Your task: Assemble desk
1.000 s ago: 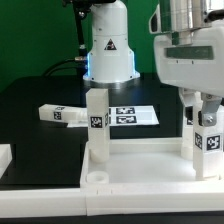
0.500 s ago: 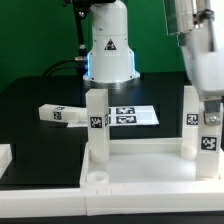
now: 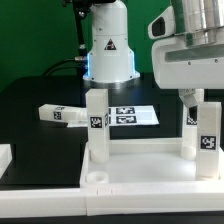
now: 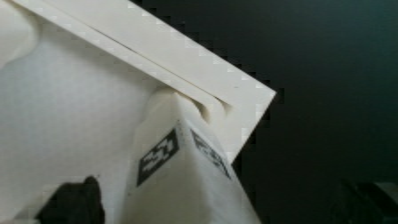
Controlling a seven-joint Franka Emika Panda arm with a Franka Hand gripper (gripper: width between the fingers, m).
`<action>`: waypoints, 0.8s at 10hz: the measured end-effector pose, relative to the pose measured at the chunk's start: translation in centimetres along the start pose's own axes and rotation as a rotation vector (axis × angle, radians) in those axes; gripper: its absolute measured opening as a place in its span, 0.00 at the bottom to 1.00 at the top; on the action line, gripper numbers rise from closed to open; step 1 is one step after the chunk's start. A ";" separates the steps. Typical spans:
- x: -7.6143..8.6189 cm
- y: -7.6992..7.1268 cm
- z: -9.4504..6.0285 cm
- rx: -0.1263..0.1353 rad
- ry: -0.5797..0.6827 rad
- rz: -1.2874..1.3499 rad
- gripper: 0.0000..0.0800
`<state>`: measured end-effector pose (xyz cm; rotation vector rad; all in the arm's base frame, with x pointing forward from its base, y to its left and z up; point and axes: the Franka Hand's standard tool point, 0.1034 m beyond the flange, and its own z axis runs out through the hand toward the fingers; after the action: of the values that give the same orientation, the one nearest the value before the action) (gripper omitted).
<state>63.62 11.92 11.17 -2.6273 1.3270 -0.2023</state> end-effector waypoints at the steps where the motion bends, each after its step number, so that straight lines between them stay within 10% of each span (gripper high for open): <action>1: 0.4 0.2 -0.1 -0.010 0.003 -0.161 0.81; 4: 1.4 0.8 0.0 -0.109 -0.071 -0.662 0.81; 8: 1.5 0.7 0.1 -0.106 -0.056 -0.500 0.46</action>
Offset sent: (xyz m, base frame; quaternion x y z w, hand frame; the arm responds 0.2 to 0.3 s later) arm 0.0027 0.0131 -0.0134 -0.0734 -0.1306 -0.4537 0.8785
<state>63.97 10.26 11.00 -2.9850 0.6570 -0.1278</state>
